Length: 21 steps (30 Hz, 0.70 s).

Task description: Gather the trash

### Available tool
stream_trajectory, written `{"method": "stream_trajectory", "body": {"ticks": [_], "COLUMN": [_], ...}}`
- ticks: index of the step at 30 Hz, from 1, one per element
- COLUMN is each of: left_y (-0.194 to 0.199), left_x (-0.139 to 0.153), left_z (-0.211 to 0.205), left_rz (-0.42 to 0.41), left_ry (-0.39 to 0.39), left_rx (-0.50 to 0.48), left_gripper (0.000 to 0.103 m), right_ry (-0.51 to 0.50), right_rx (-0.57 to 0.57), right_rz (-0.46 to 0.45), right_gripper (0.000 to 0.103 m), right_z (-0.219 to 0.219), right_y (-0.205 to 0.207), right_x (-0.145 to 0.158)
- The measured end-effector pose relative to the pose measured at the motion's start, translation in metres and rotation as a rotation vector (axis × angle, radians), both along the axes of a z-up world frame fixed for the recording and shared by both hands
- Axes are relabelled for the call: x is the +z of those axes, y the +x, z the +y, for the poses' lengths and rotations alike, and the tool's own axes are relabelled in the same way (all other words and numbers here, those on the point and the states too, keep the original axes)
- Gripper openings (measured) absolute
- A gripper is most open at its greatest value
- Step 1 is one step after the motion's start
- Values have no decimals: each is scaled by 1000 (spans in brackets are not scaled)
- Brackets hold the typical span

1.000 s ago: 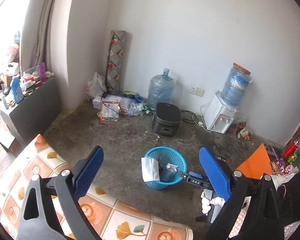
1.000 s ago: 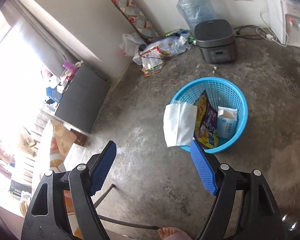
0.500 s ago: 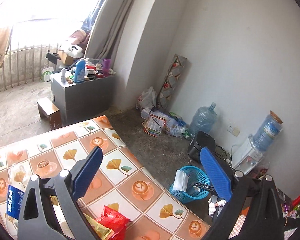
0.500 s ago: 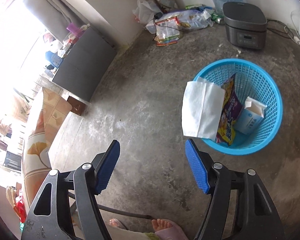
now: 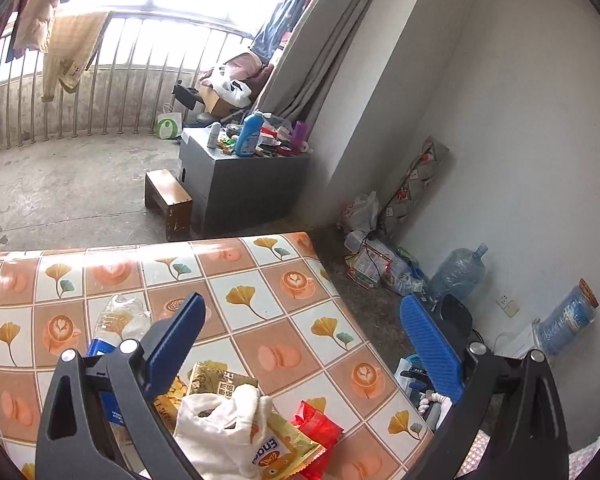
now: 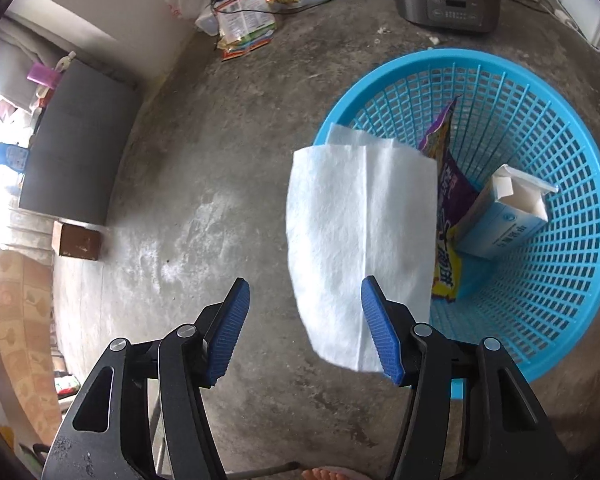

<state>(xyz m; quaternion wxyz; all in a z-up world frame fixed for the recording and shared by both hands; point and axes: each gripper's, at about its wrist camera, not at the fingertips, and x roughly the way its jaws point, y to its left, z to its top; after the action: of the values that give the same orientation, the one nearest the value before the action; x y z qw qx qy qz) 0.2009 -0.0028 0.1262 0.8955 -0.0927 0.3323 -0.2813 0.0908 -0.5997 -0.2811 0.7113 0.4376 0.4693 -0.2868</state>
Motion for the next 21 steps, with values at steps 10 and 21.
{"method": "stream_trajectory", "body": {"ticks": [10,21], "left_y": [9,6], "left_x": [-6,-7], "left_z": [7,7], "left_rz": [29,42], "left_ry": [23,-4], "left_rx": [33,28], "left_gripper": [96,96], "right_ry": [43,-6], "right_rx": [-53,-84], "right_rz": [-14,-20], "right_gripper": [14,0], "right_z": [-21,-38], "right_y": [-8,-37], "right_x": [-21,-3]}}
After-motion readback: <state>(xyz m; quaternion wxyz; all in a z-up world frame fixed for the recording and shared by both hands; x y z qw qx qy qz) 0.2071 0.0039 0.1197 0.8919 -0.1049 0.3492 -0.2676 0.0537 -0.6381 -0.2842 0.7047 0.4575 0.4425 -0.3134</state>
